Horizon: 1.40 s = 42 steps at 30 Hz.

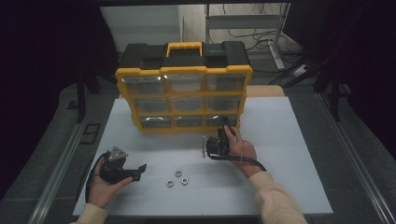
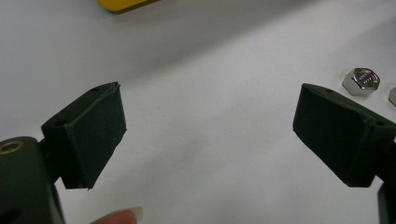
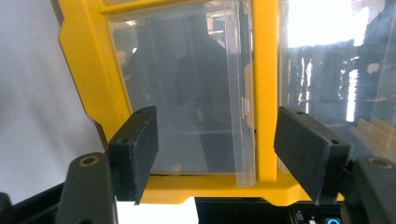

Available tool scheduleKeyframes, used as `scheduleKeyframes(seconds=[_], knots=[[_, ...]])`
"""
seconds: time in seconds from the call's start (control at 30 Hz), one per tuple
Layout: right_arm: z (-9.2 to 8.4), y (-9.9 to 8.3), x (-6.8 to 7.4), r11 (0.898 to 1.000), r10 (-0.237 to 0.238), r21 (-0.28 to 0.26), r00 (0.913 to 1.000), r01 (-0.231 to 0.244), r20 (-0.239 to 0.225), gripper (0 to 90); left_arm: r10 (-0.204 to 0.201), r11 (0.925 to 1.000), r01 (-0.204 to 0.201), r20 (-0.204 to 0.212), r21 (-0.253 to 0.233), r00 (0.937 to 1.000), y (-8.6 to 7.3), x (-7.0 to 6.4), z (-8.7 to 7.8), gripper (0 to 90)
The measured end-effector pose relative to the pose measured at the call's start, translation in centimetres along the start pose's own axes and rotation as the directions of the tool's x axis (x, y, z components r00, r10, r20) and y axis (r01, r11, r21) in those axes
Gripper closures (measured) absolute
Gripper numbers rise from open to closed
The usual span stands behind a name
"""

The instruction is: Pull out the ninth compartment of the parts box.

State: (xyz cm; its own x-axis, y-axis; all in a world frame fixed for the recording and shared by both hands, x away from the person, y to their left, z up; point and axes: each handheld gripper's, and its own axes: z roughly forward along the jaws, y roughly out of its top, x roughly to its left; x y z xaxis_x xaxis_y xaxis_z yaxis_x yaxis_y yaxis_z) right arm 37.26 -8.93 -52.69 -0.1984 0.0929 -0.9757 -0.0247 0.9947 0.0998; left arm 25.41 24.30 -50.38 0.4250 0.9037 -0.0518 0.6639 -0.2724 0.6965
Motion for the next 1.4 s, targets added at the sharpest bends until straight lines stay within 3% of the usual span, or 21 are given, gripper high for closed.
scheduleKeyframes(seconds=[0.1,0.2,0.23,0.33,0.37,0.47,0.53,0.57,0.67,0.8,1.4], knots=[[0.4,-0.1,0.0,1.0,0.01,-0.026,0.9999,-0.01,0.005,33.8,0.0,1.0,0.0,0.0,0.001,1.0,0.0,0.0,0.0,10.1],[0.4,0.0,-0.1,1.0,0.012,-0.013,0.9999,-0.012,-0.002,36.0,-0.002,1.0,0.002,-0.001,0.001,1.0,0.0,0.0,0.0,10.1],[0.2,0.1,-0.2,1.0,0.001,0.02,0.9999,-0.001,-0.017,36.9,-0.001,1.0,0.001,-0.001,0.001,1.0,0.0,0.0,0.0,10.1],[0.7,-0.1,-0.1,1.0,0.015,-0.023,0.9999,-0.015,0.004,38.5,-0.002,1.0,0.002,-0.002,0.002,1.0,0.0,0.0,0.0,10.1],[0.4,0.0,-0.3,1.0,0.008,0.014,0.9999,-0.008,-0.015,38.8,-0.002,1.0,0.002,-0.002,0.001,1.0,0.0,0.0,0.0,10.1],[0.9,-0.1,-0.2,1.0,0.013,-0.013,0.9999,-0.013,0.004,40.6,-0.002,1.0,0.002,-0.002,0.001,1.0,0.0,0.1,0.0,10.1],[0.6,0.0,-0.5,1.0,0.001,0.03,1.0,-0.001,-0.008,42.4,-0.002,1.0,0.002,-0.003,0.001,1.0,0.0,0.1,0.0,10.1],[1.1,-0.2,-0.2,1.0,0.014,-0.024,0.9994,-0.014,0.032,43.4,-0.002,1.0,0.002,-0.003,0.001,1.0,0.0,0.1,0.0,10.1],[1.0,-0.1,-0.5,1.0,0.002,0.002,0.9999,-0.002,0.012,46.9,-0.002,1.0,0.002,-0.003,0.001,1.0,0.0,0.1,0.0,10.1],[1.1,-0.1,-0.5,1.0,-0.011,-0.008,0.9999,0.011,0.004,50.2,0.0,1.0,0.0,-0.003,0.002,1.0,0.0,0.0,0.0,10.1],[1.3,-0.1,-0.8,1.0,-0.011,-0.011,0.9996,0.011,0.024,62.8,0.0,1.0,0.0,-0.008,0.003,1.0,-0.1,0.1,-0.1,10.2]])
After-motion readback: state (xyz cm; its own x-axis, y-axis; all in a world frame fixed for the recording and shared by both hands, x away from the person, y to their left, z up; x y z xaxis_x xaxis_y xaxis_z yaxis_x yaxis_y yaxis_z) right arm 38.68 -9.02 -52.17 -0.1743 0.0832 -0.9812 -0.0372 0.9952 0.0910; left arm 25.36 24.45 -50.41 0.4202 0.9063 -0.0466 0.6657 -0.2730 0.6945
